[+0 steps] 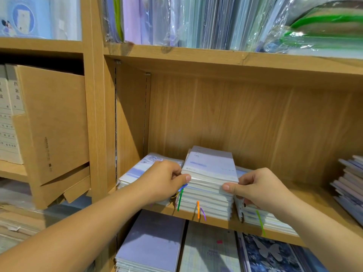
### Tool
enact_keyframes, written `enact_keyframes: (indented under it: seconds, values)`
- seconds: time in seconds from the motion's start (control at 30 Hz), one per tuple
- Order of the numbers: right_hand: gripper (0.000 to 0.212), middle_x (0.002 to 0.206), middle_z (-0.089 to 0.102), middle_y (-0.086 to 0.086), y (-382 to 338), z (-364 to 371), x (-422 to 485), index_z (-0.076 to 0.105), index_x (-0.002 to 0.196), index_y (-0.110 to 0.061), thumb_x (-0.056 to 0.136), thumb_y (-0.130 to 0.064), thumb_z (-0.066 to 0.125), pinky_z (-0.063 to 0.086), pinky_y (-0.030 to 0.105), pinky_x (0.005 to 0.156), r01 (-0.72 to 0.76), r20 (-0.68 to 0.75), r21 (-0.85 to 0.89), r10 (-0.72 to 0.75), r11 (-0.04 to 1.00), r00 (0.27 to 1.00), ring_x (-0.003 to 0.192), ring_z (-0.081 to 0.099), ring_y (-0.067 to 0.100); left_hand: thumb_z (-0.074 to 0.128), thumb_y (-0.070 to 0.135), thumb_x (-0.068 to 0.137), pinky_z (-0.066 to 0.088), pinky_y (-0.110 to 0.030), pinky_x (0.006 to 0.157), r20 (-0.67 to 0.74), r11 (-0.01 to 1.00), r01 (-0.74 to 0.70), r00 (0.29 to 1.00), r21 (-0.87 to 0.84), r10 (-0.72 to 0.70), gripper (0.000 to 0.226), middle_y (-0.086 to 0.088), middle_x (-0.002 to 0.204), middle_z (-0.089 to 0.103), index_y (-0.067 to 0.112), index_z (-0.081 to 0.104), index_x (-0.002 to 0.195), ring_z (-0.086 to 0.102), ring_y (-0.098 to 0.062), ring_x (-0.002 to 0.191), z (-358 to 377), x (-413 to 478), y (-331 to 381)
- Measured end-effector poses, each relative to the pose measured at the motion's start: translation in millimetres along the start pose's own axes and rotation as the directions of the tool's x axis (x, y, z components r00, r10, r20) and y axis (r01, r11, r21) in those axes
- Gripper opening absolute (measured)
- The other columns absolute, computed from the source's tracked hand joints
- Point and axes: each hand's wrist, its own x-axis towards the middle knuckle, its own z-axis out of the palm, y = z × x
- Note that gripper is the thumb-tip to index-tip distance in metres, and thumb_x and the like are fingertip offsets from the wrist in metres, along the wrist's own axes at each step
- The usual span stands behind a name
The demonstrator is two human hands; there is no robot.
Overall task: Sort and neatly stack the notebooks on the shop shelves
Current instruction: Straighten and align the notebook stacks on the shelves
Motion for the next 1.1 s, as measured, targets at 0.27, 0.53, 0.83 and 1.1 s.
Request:
enact_keyframes:
  seconds: [0.27, 0.53, 0.83, 1.1]
  values:
    - [0.063, 0.038, 0.029, -0.009, -6.3, 13.4, -4.5, 0.04, 0.049, -0.017, 0.07, -0.048, 0.091, 0.019, 0.02, 0.039, 0.009, -0.073, -0.156, -0.02, 0.988, 0.997, 0.035, 0.029, 0.009, 0.077, 0.051, 0.084, 0.038, -0.029, 0.055, 0.006, 0.996, 0.029, 1.0, 0.09, -0.03, 0.041, 0.007, 0.062, 0.055, 0.017, 0.057, 0.07, 0.045, -0.007, 0.055, 3.2, -3.9, -1.4]
    - [0.032, 0.043, 0.055, -0.014, 6.6, 27.6, -15.7, 0.07, 0.052, -0.024, 0.074, -0.032, 0.091, 0.029, 0.011, 0.04, 0.096, -0.189, 0.088, -0.078, 0.991, 0.979, 0.039, 0.046, 0.001, 0.081, 0.041, 0.083, 0.035, -0.026, 0.054, -0.084, 0.999, 0.025, 0.996, -0.04, -0.028, 0.041, 0.012, 0.053, 0.047, 0.023, 0.049, 0.063, 0.042, -0.005, 0.051, 10.6, -7.8, -5.4]
    - [0.071, 0.054, 0.034, -0.002, 9.6, 18.9, -12.3, 0.066, 0.069, -0.003, 0.07, -0.074, 0.077, 0.028, 0.023, 0.051, 0.057, -0.162, 0.066, -0.045, 0.996, 0.986, 0.048, 0.034, 0.013, 0.068, 0.046, 0.094, 0.051, -0.034, 0.069, -0.1, 0.994, -0.022, 0.995, -0.111, 0.011, 0.031, 0.005, 0.069, 0.062, 0.016, 0.072, 0.09, 0.052, -0.007, 0.065, -0.3, -7.4, -5.9]
    - [0.053, 0.044, 0.04, -0.012, 8.3, 13.6, -7.4, 0.059, 0.052, -0.024, 0.086, -0.063, 0.067, 0.029, 0.012, 0.042, 0.114, -0.065, -0.001, -0.114, 0.993, 0.991, 0.041, 0.039, 0.004, 0.071, 0.035, 0.095, 0.058, -0.038, 0.086, -0.083, 0.977, -0.076, 0.995, -0.201, 0.06, 0.019, 0.022, 0.097, 0.076, 0.032, 0.077, 0.112, 0.07, -0.001, 0.093, 3.6, -11.2, -4.7]
